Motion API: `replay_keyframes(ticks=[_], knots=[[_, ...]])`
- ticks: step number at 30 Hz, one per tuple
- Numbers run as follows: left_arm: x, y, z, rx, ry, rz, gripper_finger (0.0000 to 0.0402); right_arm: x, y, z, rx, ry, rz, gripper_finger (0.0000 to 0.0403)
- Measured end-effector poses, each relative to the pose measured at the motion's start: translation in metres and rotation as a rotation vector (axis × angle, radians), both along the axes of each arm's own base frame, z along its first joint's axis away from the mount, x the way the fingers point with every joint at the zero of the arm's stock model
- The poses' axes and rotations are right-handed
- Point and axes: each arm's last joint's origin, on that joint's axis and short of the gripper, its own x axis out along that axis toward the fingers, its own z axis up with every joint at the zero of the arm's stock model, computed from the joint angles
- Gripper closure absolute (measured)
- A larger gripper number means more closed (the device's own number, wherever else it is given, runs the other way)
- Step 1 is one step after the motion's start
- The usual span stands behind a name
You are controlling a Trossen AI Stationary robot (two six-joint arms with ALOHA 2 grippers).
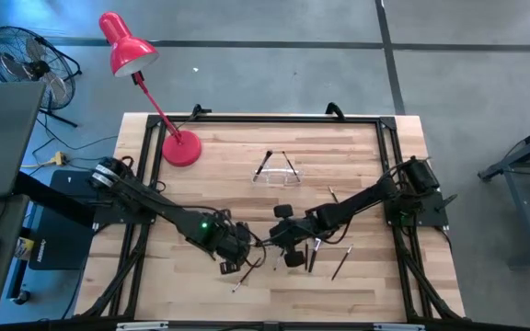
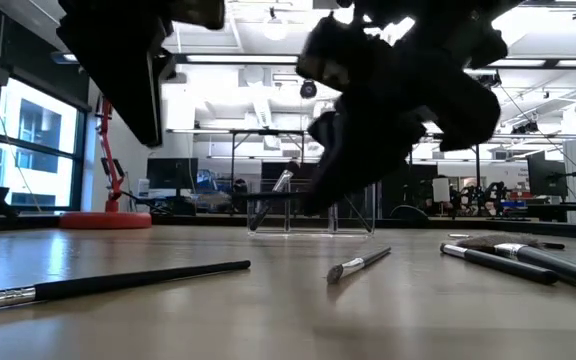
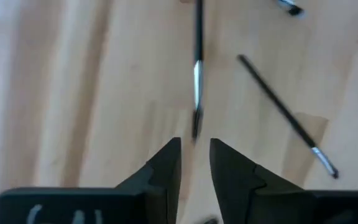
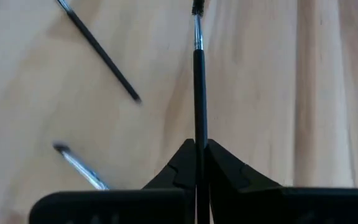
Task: Pick & Place Makeup Supplies
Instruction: Put the makeup brush into the transparent organizer
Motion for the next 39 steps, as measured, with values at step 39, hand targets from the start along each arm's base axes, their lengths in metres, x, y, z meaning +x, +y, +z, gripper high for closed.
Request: replay_keyframes(ticks=[39], knots=[[0.015,0.107,0.009,-0.029,-0.878,-0.127,0.0317,-0.114,-0.046,0.101,0.413,-0.766,-0.599,0.0393]])
